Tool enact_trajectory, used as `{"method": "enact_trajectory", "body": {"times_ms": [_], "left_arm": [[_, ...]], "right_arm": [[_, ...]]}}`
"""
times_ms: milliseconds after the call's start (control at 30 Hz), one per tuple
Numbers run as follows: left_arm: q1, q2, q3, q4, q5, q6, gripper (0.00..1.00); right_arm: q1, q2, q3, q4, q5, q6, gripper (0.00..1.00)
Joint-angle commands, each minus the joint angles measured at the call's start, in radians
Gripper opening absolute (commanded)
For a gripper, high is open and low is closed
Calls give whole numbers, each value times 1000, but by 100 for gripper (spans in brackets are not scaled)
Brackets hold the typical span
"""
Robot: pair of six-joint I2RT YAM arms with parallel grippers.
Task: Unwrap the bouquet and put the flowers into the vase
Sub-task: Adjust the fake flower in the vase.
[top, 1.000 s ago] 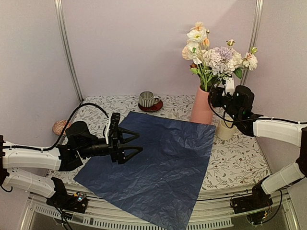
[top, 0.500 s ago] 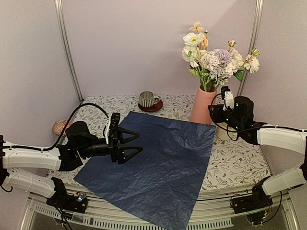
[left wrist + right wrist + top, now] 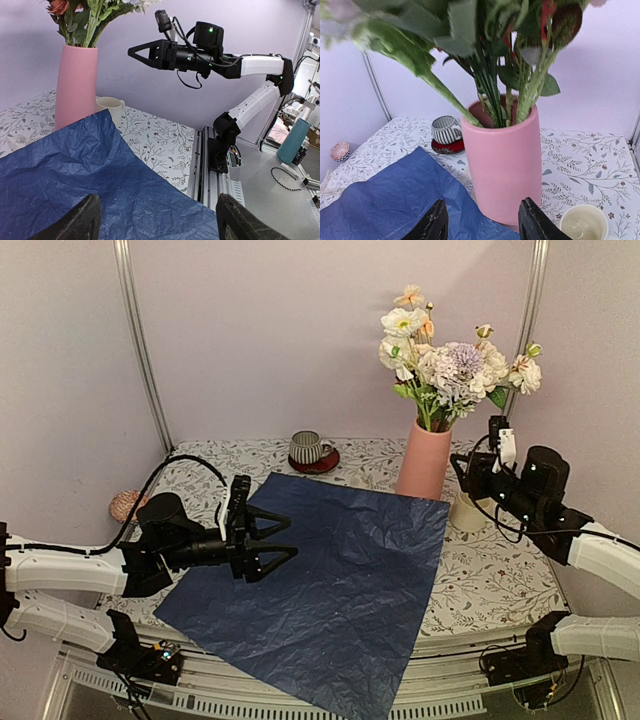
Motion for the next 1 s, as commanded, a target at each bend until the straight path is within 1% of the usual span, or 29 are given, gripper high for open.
{"method": "enact_trajectory", "body": {"times_ms": [0, 167, 267, 300, 433, 533, 567, 600, 667, 700, 833, 967], "left_arm": [[-6, -5, 7, 5, 7, 0, 82], [-7, 11, 24, 0, 15, 3, 82], [-8, 18, 29, -2, 17, 4, 81], [-7, 19, 31, -4, 18, 3, 82], [-6, 18, 33, -4, 15, 5, 82], [-7, 20, 33, -2, 13, 5, 82], [-7, 22, 33, -1, 14, 5, 82], [-7, 22, 33, -1, 14, 5, 81], [-6, 24, 33, -1, 15, 6, 82], [-6, 23, 33, -2, 13, 5, 82], [-7, 20, 29, -4, 8, 10, 82], [-7, 17, 22, -1, 2, 13, 82]], "right_arm": [[-4, -108, 69, -106, -57, -15, 49], [-4, -194, 192, -186, -57, -29, 50], [-4, -209, 286, -220, -45, -49, 50], [-4, -201, 324, -242, -39, -56, 48], [-4, -100, 504, -324, -75, -83, 47], [-4, -26, 583, -323, -92, -84, 49], [-4, 2, 590, -320, -92, -80, 50], [-4, 29, 630, -316, -88, -75, 52], [-4, 90, 676, -315, -80, -65, 57], [-4, 117, 697, -314, -77, -59, 59], [-3, 212, 770, -320, -69, -49, 59], [-3, 268, 780, -330, -3, -52, 59]]}}
